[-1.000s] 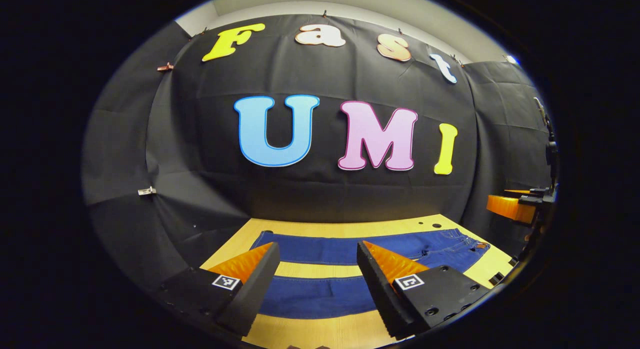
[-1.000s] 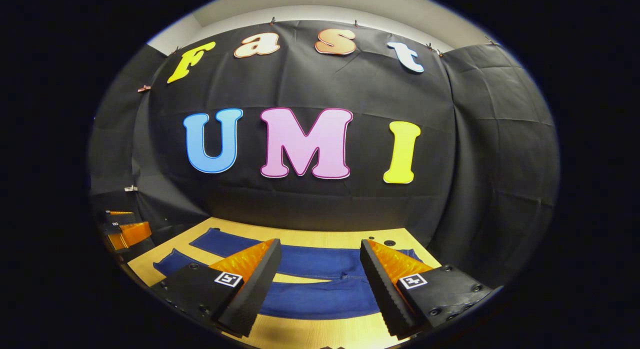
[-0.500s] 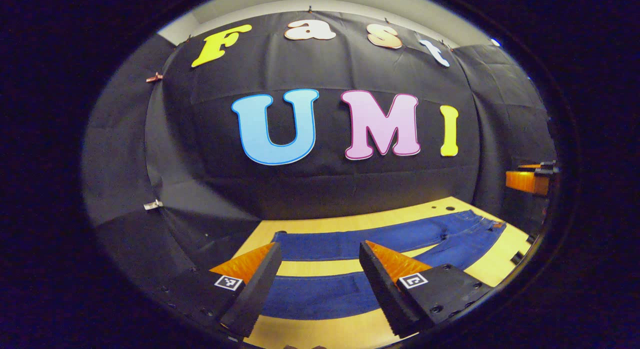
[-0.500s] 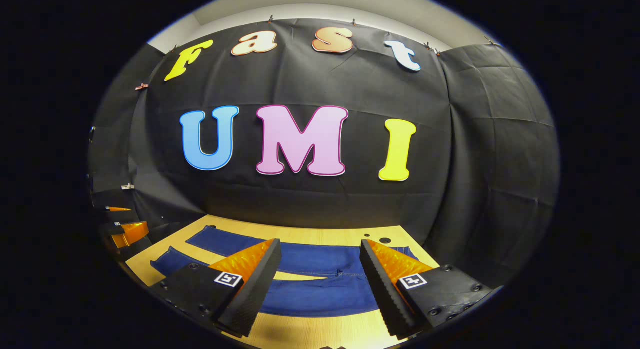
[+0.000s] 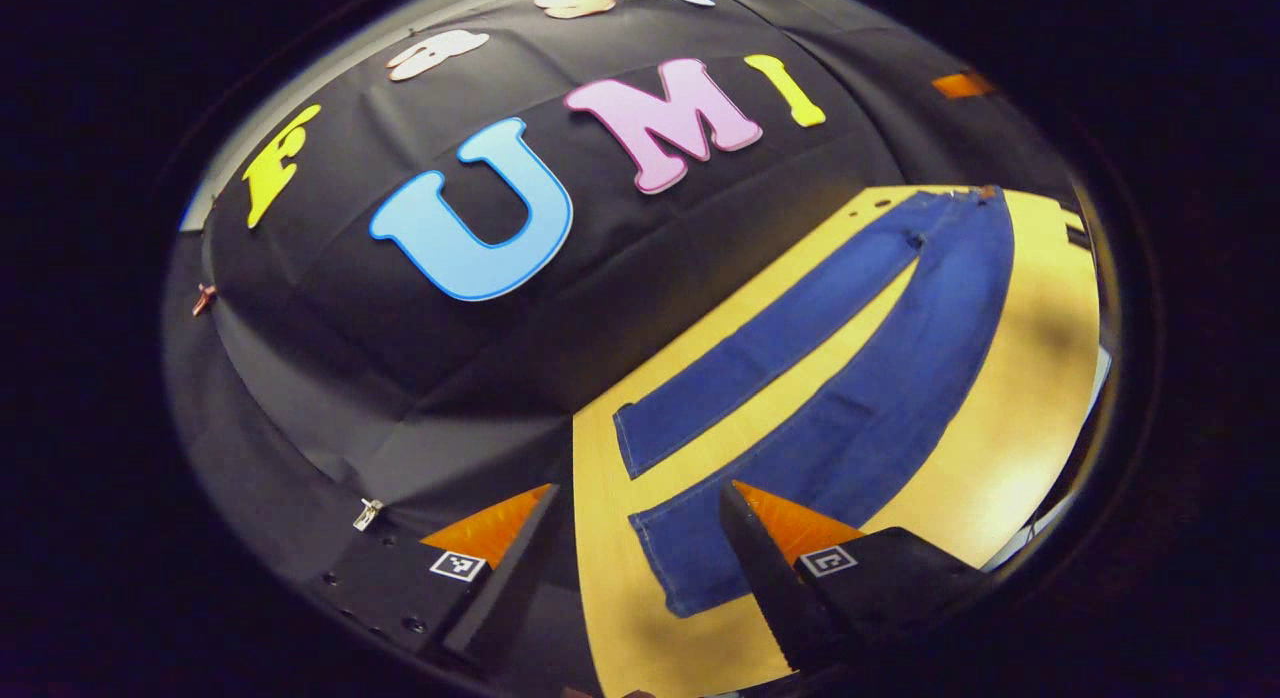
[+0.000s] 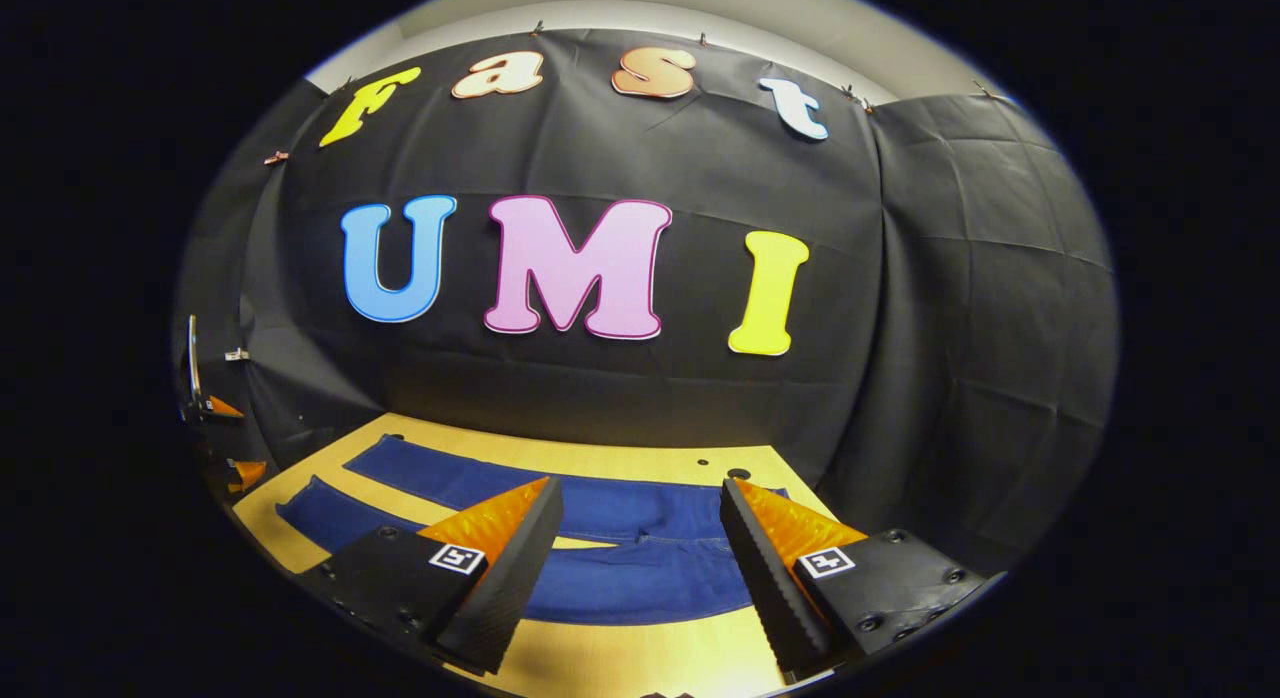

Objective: Grasp the waist and the cuffs of the jeans and fold them to make the two legs overlap; first hold the waist and fold one-third of the jeans toward the cuffs, then hold the cuffs and fold the remaining one-third in the same direction to finish folding.

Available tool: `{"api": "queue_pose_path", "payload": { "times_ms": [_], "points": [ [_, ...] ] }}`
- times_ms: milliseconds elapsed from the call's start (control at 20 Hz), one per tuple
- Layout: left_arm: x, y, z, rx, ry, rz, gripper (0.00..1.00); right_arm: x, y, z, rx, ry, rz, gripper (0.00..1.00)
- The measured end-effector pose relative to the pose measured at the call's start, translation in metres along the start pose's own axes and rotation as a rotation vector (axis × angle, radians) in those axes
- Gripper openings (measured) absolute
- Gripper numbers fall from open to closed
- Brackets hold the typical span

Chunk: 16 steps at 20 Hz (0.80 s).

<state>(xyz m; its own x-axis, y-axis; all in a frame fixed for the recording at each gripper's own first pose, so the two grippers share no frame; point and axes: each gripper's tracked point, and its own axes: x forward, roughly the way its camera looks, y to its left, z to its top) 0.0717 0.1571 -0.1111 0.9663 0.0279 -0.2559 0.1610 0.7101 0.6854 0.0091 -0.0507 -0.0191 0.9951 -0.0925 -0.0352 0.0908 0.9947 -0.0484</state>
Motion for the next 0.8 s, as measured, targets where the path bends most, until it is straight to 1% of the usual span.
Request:
{"api": "queue_pose_path", "payload": {
  "times_ms": [50,100,300,400,500,650,750,800],
  "points": [
    [0.005,-0.002,-0.016,0.067,0.026,-0.032,0.98,0.0,-0.003,-0.003,-0.006,0.009,-0.002,0.98],
    [0.01,-0.003,-0.032,0.135,0.053,-0.062,0.98,-0.001,-0.004,-0.006,-0.01,0.016,-0.004,0.97],
    [0.031,-0.019,-0.098,0.359,0.154,-0.199,0.98,0.0,-0.005,-0.013,-0.014,0.034,0.002,0.98],
    [0.037,-0.024,-0.126,0.466,0.196,-0.255,0.98,-0.002,-0.007,-0.014,-0.029,0.032,0.003,0.98],
    [0.046,-0.035,-0.145,0.508,0.215,-0.304,0.98,-0.002,-0.011,-0.021,-0.052,0.038,-0.002,0.97],
    [0.056,-0.045,-0.164,0.575,0.243,-0.345,0.98,-0.003,-0.019,-0.037,-0.061,0.081,-0.004,0.97],
    [0.062,-0.051,-0.169,0.629,0.253,-0.37,0.98,-0.002,-0.027,-0.039,-0.062,0.078,-0.017,0.98],
    [0.067,-0.053,-0.167,0.656,0.235,-0.371,0.98,-0.001,-0.032,-0.041,-0.068,0.074,-0.027,0.97]
  ]
}}
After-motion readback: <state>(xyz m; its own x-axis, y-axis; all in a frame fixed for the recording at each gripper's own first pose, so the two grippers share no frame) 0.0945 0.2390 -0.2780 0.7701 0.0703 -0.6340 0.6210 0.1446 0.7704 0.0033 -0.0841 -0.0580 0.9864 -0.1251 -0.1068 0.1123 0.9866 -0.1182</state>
